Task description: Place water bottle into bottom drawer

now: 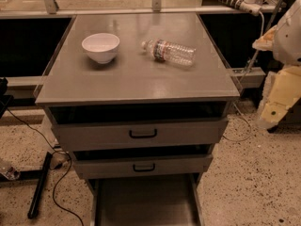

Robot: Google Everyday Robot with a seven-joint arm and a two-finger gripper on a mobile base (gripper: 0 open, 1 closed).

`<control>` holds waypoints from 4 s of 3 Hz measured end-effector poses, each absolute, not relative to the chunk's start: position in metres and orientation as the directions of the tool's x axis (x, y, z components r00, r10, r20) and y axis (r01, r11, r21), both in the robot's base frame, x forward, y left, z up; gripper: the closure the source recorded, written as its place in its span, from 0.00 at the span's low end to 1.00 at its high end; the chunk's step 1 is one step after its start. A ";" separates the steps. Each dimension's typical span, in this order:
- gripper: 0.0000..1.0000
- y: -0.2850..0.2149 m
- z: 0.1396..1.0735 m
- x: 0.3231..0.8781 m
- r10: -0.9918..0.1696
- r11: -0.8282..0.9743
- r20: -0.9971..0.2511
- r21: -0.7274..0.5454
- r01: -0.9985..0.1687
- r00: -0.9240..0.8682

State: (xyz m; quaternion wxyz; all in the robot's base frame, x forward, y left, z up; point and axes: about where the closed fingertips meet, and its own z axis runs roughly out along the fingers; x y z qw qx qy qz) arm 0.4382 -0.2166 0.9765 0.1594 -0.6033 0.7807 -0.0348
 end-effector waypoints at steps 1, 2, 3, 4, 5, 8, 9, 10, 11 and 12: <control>0.00 -0.217 0.976 0.438 -0.953 0.270 -0.207 -0.247 -0.931 -0.221; 0.00 -0.208 0.978 0.450 -0.953 0.258 -0.224 -0.254 -0.932 -0.203; 0.00 -0.188 0.978 0.466 -0.954 0.233 -0.251 -0.271 -0.934 -0.165; 0.00 -0.169 0.977 0.479 -0.951 0.191 -0.292 -0.299 -0.935 -0.101; 0.00 -0.148 0.973 0.498 -0.938 0.169 -0.341 -0.317 -0.933 -0.054; 0.00 -0.119 0.971 0.543 -0.916 0.134 -0.401 -0.357 -0.924 0.022; 0.00 -0.113 0.974 0.583 -0.903 0.084 -0.416 -0.414 -0.906 0.106; 0.00 -0.114 0.971 0.619 -0.886 0.063 -0.436 -0.451 -0.890 0.158; 0.00 -0.121 0.958 0.647 -0.868 0.079 -0.468 -0.461 -0.884 0.166; 0.00 -0.125 0.943 0.672 -0.840 0.111 -0.522 -0.432 -0.895 0.148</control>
Offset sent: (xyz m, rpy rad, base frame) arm 0.0247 0.0177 -0.0018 0.0328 -0.0035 0.0382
